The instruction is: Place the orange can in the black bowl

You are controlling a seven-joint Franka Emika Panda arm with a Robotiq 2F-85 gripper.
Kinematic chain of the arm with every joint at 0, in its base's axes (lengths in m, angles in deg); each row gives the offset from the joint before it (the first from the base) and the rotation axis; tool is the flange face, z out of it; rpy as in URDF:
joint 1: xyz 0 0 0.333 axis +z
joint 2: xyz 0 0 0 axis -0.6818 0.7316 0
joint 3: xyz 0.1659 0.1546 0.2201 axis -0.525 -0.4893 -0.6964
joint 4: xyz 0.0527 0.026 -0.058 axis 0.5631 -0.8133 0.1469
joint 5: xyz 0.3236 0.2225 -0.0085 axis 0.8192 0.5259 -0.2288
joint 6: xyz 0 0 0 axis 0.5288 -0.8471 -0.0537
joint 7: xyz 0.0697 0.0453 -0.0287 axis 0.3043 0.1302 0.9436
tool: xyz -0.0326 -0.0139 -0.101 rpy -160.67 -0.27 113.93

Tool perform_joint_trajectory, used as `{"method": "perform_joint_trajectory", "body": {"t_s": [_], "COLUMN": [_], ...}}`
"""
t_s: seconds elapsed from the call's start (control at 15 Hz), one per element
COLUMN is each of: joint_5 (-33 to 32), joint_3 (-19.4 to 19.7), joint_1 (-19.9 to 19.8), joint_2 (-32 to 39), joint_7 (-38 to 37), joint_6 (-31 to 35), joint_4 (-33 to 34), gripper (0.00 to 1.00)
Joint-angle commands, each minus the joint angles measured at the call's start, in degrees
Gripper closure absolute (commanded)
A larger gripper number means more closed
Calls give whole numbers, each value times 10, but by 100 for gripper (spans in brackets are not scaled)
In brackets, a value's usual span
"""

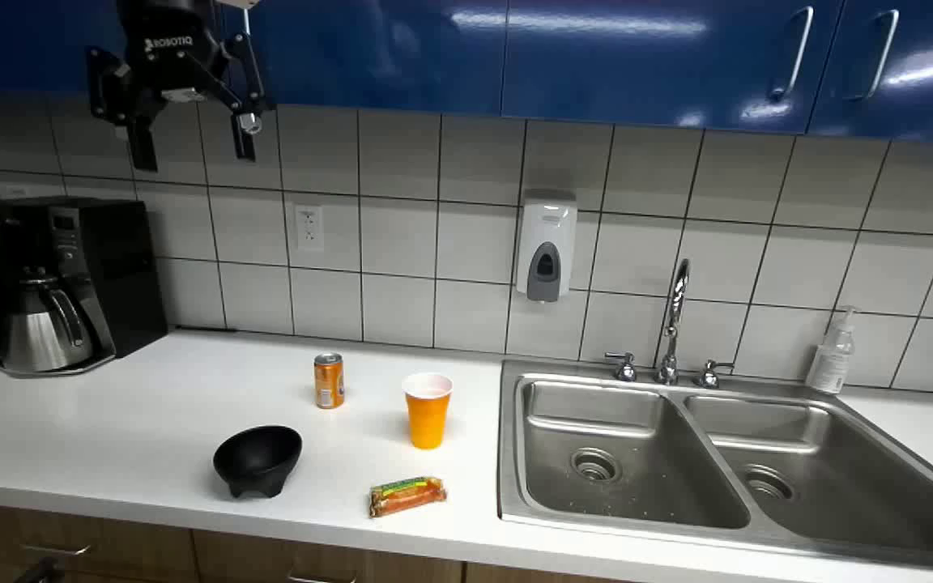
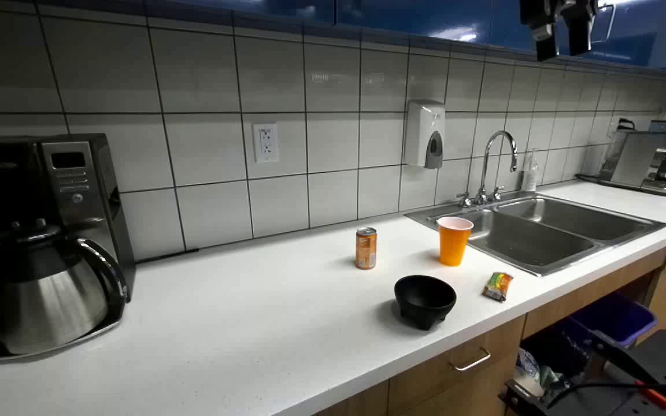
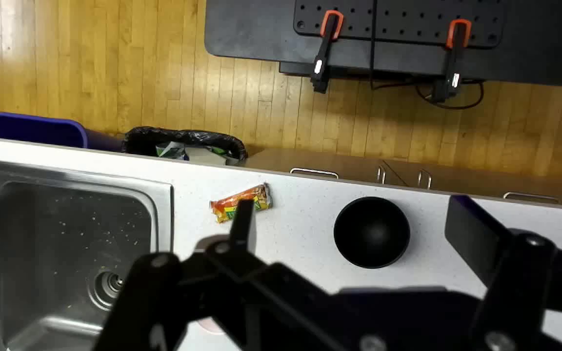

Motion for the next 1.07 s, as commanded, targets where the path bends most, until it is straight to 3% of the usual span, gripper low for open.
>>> {"method": "perform_joint_trajectory", "body": {"t_s": [0.0,0.33,1.0], "joint_5": [-3,-7,-36], "joint_3": [6,4,-8], "joint_1": [8,9,37], "joint_2": [1,2,14], "joint_7": [-3,-3,-3], "joint_6": [-2,7,102], "joint_4": [1,-6,-119], "gripper": [0,0,0]}}
